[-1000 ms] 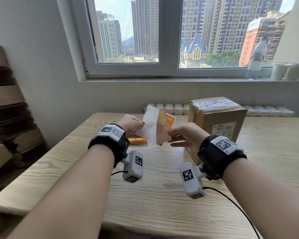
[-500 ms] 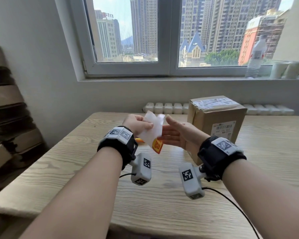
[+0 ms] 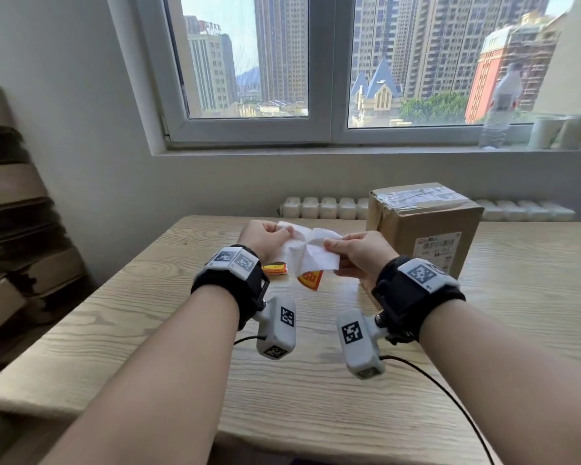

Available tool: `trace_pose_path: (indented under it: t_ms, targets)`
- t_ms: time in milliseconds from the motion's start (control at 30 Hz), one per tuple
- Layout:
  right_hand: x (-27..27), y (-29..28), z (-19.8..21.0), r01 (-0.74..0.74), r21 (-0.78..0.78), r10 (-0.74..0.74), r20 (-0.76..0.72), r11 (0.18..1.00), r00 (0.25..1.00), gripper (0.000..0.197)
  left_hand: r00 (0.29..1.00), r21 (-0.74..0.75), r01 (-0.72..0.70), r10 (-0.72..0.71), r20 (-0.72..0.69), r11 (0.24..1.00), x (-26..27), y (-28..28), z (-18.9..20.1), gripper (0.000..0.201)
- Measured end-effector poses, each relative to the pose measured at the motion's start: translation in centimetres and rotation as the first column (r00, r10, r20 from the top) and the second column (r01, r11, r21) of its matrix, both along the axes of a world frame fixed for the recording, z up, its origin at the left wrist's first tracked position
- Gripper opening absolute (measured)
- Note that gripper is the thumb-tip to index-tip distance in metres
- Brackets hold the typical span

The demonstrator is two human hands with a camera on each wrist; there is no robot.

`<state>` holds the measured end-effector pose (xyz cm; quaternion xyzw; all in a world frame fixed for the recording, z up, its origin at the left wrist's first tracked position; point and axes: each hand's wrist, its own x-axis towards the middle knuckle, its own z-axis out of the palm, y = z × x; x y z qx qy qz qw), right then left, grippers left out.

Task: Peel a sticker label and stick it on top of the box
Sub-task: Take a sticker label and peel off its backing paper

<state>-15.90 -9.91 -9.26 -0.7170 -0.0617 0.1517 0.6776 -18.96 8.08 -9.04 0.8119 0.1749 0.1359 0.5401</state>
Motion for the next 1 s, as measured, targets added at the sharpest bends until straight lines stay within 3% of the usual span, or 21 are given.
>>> trace_pose_path:
  t_ms: [167,500,600,700,767,833,900,1000]
  targets:
    - [0.5,-0.8,-0.3,-0.005,-0.064,0.006,0.013,0.998,1.0,0.014,0.994,-0.045,-0.088,0.085,-0.064,0.995,-0.4,3.5,-1.9,0.032]
    - [0.0,1.2,-0.2,0.004,-0.09,0.001,0.047,0.996,0.999,0.028,0.98,0.049,-0.146,0.152,-0.129,0.988,-1.0,5.0,-2.8,0.03]
    - [-0.5,1.9,0.2,0.007,-0.119,0.001,0.064,0.993,0.998,0.022,0.965,0.061,-0.194,0.202,-0.164,0.979,-1.2,5.9,-2.9,0.03]
    - [-0.1,0.6,1.1,0.107,-0.107,-0.099,0.078,0.989,0.992,0.012,0.902,0.265,-0.314,0.374,-0.216,0.912,-2.8,8.7,-3.1,0.032]
    - [0.7,-0.7,1.7,0.171,-0.102,-0.16,0.113,0.98,0.981,0.013,0.873,0.325,-0.33,0.417,-0.251,0.886,-4.0,10.2,-3.4,0.038]
    - [0.6,-0.5,2.1,0.132,-0.119,-0.117,0.123,0.984,0.986,0.015,0.905,0.244,-0.285,0.344,-0.251,0.927,-4.2,10.0,-4.0,0.033]
    - [-0.3,0.9,2.2,0.03,-0.139,-0.012,0.128,0.99,0.992,0.008,0.939,0.051,-0.208,0.214,-0.268,0.977,-3.8,8.3,-4.3,0.024]
    - [-1.1,2.1,2.0,-0.025,-0.173,0.052,0.156,0.985,0.986,0.014,0.937,-0.009,-0.117,0.107,-0.332,0.993,-3.5,5.9,-4.0,0.013]
